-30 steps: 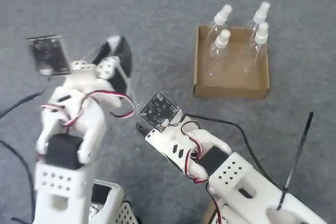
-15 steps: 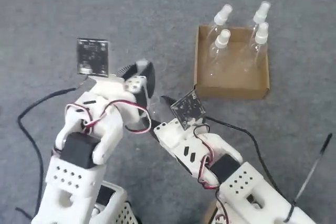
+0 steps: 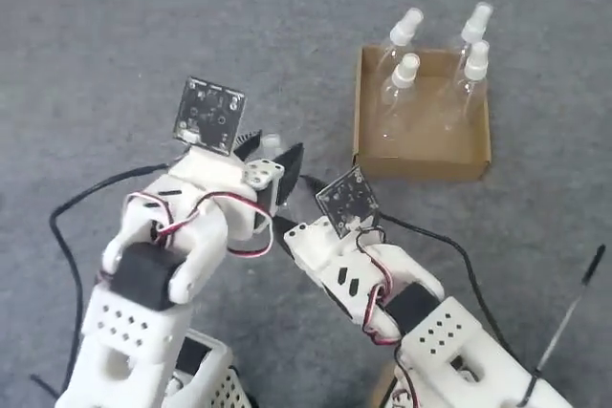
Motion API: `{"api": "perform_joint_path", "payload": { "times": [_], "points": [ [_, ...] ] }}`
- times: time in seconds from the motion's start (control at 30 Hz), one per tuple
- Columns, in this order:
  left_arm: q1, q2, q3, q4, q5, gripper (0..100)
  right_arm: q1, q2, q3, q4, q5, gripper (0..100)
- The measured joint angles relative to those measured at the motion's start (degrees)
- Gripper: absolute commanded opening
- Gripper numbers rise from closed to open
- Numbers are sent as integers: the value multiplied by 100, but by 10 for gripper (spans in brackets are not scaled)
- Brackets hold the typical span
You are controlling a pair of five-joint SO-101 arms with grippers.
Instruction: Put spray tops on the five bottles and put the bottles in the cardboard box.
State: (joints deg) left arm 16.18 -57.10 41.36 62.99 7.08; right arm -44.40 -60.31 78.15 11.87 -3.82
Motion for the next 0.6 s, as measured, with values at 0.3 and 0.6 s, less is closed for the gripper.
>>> {"api": "perform_joint_path", "payload": {
  "times": [0.3, 0.6],
  "points": [
    [-791, -9, -870, 255, -158, 190, 35, 0, 0, 0, 0, 6],
    [-985, 352, -369, -167, -316, 189, 35, 0, 0, 0, 0, 6]
  ]
}}
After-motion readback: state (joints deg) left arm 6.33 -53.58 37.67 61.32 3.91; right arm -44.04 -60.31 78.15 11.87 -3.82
